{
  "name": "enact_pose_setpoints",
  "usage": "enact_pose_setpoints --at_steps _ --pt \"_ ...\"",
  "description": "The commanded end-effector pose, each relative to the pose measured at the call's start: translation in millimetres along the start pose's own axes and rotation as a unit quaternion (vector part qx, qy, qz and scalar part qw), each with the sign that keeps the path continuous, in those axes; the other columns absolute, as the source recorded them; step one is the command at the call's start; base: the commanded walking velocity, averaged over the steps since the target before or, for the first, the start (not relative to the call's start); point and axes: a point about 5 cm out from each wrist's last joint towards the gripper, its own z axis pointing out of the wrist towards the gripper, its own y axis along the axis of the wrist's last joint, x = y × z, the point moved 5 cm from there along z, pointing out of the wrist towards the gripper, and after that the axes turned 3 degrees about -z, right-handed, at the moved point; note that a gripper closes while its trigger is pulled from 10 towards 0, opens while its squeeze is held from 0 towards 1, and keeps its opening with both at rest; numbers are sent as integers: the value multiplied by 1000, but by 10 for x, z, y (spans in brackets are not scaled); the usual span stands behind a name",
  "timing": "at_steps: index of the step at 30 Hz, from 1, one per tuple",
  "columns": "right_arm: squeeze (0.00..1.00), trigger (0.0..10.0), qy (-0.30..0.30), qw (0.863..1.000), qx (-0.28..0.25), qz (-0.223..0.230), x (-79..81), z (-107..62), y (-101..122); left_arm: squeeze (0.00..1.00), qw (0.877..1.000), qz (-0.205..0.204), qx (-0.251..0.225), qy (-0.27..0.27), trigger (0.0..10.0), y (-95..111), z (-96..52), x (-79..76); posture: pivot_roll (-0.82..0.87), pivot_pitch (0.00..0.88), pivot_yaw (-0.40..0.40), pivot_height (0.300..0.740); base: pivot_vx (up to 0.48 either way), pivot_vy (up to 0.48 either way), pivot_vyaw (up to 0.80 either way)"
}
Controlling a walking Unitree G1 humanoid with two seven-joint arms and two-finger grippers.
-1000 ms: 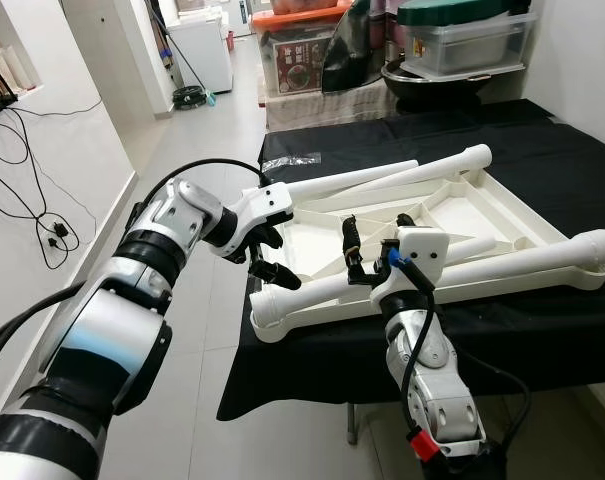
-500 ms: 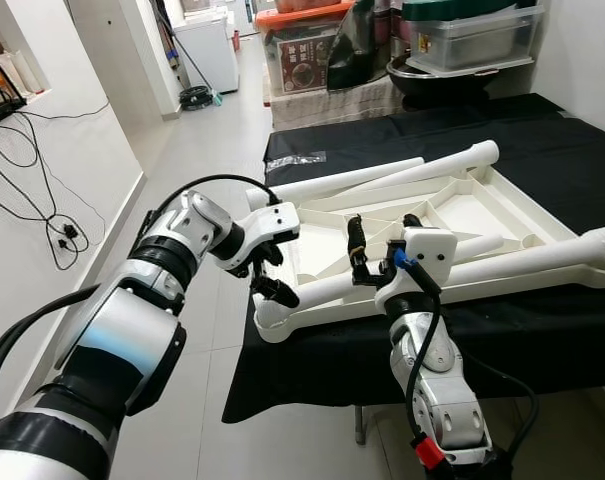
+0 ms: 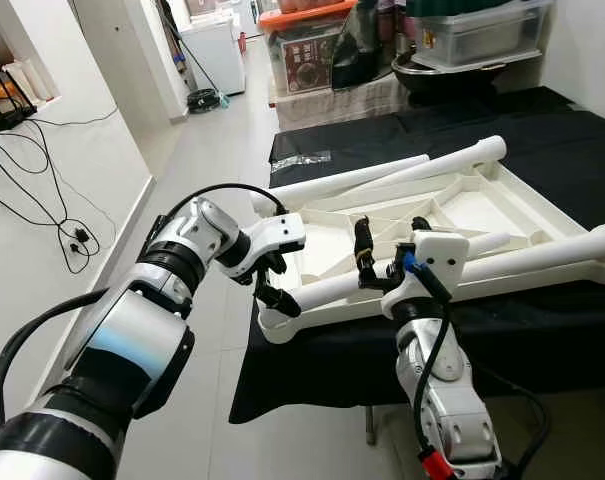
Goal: Building children table
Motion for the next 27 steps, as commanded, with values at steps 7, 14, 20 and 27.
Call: enact_pose_setpoints --at_steps 7,14,20,27 --pt "0 10000 5 1000 3 8 75 -50 50 0 999 -21 2 34 10000 -117 82 19 0 34 189 740 0 0 0" --pt "0 10000 7 1000 15 3 48 -119 50 0 999 -39 -20 29 10000 -58 176 -38 -11 85 179 740 0 0 0" --pt "0 10000 11 1000 22 0 28 -144 45 0 999 -46 -13 -3 10000 -75 247 -142 -24 106 163 740 0 0 0" --pt "0 10000 18 999 29 -3 24 -152 46 0 999 -45 13 -22 8706 -175 267 -199 -31 110 140 740 0 0 0"
